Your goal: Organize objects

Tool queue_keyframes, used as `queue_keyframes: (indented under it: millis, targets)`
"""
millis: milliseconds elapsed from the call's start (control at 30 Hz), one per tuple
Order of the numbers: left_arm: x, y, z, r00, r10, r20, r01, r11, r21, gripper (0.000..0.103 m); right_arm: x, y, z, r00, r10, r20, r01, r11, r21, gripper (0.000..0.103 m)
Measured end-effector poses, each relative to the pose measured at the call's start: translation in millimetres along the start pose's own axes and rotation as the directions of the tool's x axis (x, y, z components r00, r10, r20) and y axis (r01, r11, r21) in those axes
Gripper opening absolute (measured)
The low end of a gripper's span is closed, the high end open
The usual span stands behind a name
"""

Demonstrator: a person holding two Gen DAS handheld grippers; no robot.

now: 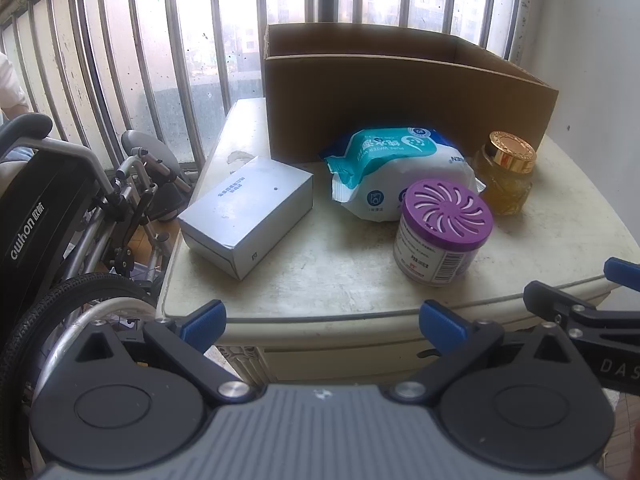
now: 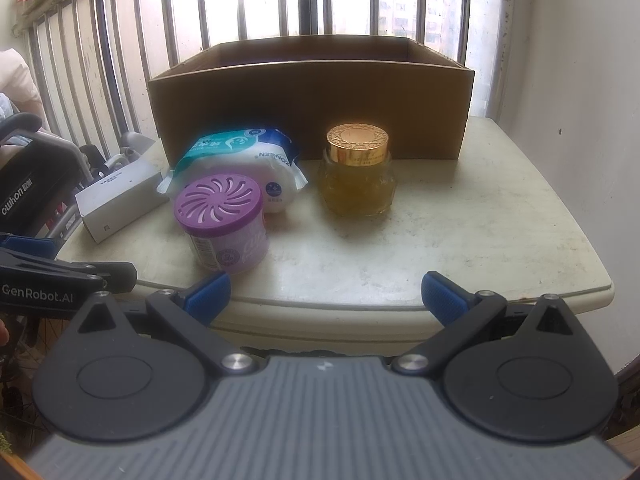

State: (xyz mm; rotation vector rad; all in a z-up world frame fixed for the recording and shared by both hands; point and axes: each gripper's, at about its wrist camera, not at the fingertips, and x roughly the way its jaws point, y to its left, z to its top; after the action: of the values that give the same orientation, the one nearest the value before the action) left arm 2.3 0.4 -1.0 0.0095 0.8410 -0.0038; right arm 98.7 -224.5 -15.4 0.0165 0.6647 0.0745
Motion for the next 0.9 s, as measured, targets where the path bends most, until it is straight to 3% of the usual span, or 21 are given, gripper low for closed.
queue_keyframes:
  millis: [900]
  targets:
    - [6.0,1.0,-1.6,1.000,-0.006,-0.010,0.006,1.000,-0.004,0.103,2.4,0.2,1.3,1.000,-0.001,0.000,0.001,1.000,-0.001,0.102]
